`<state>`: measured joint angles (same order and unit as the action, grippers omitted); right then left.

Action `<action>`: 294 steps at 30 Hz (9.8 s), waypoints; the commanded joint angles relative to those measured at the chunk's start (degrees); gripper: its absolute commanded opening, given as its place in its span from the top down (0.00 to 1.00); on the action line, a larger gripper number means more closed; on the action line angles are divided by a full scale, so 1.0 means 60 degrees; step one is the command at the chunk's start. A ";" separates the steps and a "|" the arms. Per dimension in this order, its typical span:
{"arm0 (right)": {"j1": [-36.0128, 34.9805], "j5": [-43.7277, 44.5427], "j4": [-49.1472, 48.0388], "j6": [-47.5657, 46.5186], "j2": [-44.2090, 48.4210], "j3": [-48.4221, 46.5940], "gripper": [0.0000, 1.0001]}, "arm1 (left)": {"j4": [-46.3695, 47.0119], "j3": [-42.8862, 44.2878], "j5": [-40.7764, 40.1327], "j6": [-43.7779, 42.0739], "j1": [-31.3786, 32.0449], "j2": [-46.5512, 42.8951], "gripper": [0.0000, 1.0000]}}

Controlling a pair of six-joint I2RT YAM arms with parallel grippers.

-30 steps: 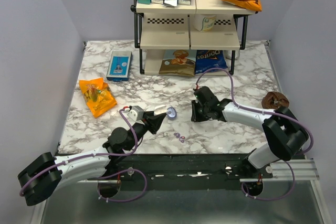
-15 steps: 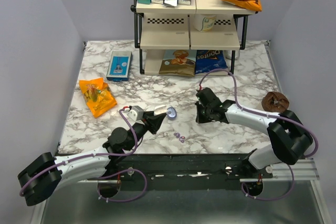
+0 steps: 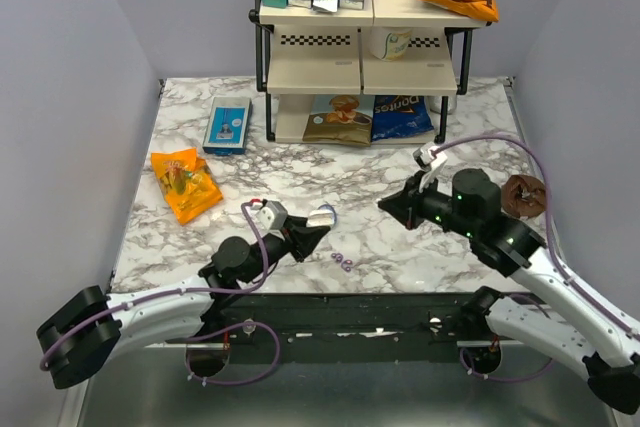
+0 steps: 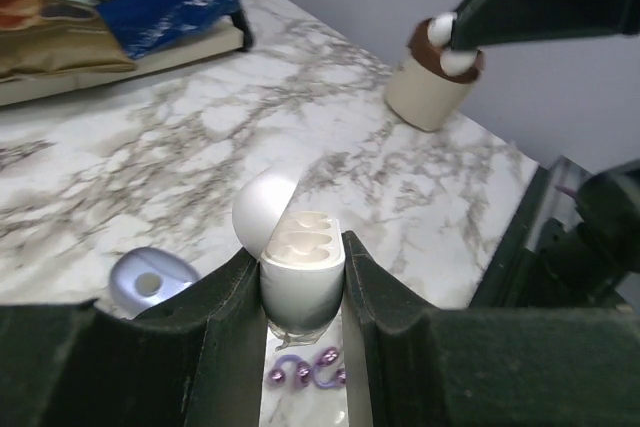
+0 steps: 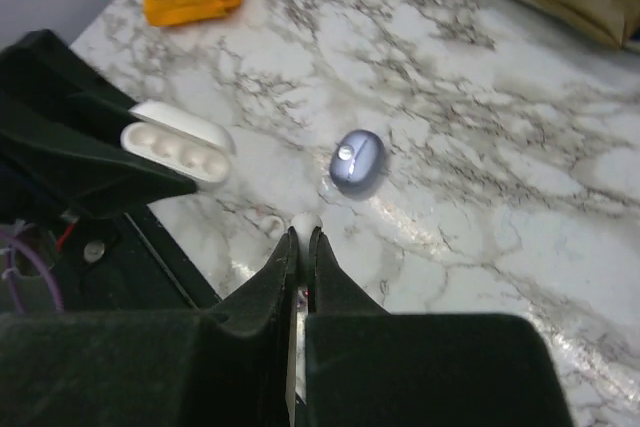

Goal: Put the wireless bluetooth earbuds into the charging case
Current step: Pick up the earbud from the center of the board, then place the earbud in the charging case, then pick up the earbud from the center of the board.

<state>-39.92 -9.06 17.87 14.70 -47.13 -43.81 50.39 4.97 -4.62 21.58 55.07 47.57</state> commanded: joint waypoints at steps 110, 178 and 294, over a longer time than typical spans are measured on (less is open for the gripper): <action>-0.3058 -0.0951 0.1138 -0.2567 -0.0523 -0.1633 0.95 | -0.0562 0.4284 0.9618 0.0226 -0.1092 0.2442 1.00; -0.2765 -0.0087 -0.2451 0.0656 -0.7406 -0.1267 0.63 | -0.6231 0.2643 0.3890 -0.1092 -0.1121 -0.3578 1.00; -0.0524 0.0442 -0.0194 0.3760 -0.5312 0.0549 0.65 | -0.3608 0.2292 0.1781 -0.0800 -0.1048 -0.1820 1.00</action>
<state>-43.72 -0.82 19.51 32.25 -76.97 -41.93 29.45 19.99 7.14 16.91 48.51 37.69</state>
